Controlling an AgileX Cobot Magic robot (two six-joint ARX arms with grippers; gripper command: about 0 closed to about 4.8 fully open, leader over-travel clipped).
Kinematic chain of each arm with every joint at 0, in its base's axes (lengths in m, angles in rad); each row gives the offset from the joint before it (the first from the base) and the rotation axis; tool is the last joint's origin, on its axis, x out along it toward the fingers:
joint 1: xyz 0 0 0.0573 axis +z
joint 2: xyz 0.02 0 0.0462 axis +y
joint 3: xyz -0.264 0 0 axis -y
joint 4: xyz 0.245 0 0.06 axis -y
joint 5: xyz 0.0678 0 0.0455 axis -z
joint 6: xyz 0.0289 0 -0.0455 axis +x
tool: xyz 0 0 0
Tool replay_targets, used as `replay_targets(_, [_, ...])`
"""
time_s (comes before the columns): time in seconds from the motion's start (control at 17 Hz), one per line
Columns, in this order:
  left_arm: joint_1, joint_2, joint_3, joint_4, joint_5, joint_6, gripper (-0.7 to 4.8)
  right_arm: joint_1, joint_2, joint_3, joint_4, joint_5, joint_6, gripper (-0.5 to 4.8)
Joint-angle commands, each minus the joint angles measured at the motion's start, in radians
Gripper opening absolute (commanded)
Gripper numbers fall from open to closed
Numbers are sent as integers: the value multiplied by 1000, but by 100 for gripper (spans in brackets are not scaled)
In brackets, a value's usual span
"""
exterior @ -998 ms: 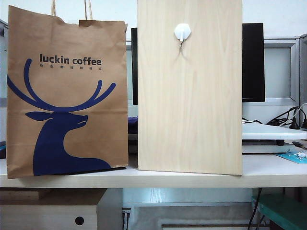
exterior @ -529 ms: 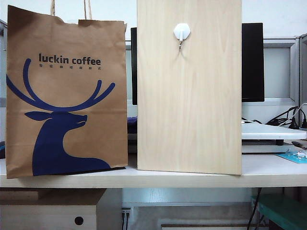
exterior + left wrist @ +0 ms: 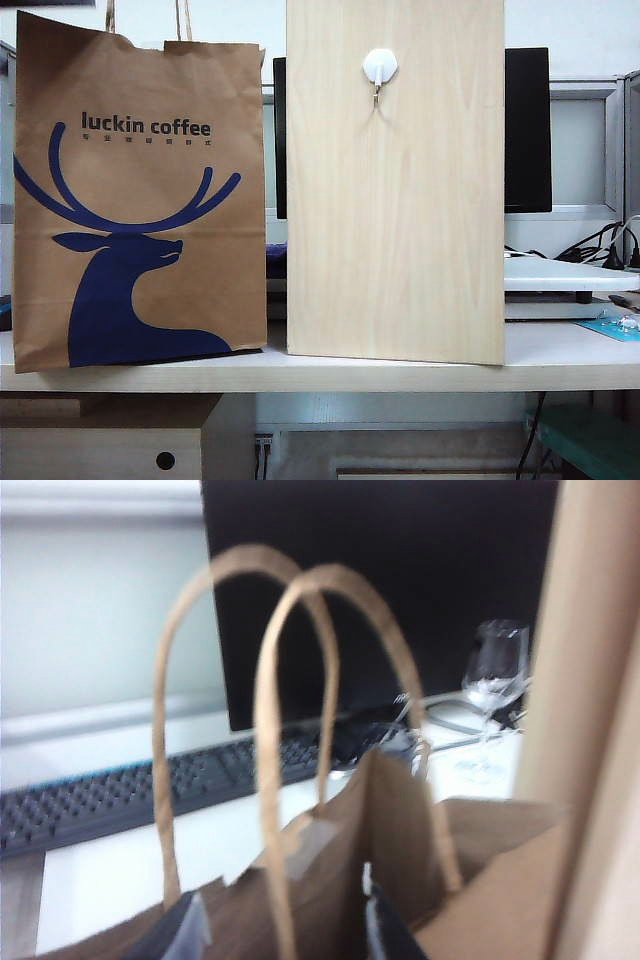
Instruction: Pick up the paper bag and hang it on the hook.
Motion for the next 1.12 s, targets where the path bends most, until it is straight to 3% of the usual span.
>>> replay_targets(0.06, [-1,55,8,102,-5,1,192,-1,0,-6,16,-1,3,0])
replay_targets(0.12, [-1,64,9,109,-5,2,141,-1,0,-6,16,0,3,0])
replay_targets(0.29, [-1,66,13,109,-2,3,88,-1,0,-6,16,2,3,0])
replay_targets(0.47, [-1,66,14,109,4,2,89,-1,0,-6,16,2,3,0])
replay_targets(0.53, [-3,66,14,108,6,2,90,-1,0,-6,16,2,3,0])
replay_targets(0.65, [-24,66,19,82,25,27,221,-1,0,-6,16,3,3,0])
replay_targets(0.76, [-63,65,20,73,-26,54,207,-1,0,-6,16,3,3,0])
replay_targets(0.94, [-116,65,20,36,-180,72,205,-1,0,-6,16,2,3,0])
replay_targets(1.12, [-118,64,20,35,-214,71,206,-1,0,-6,16,3,3,0])
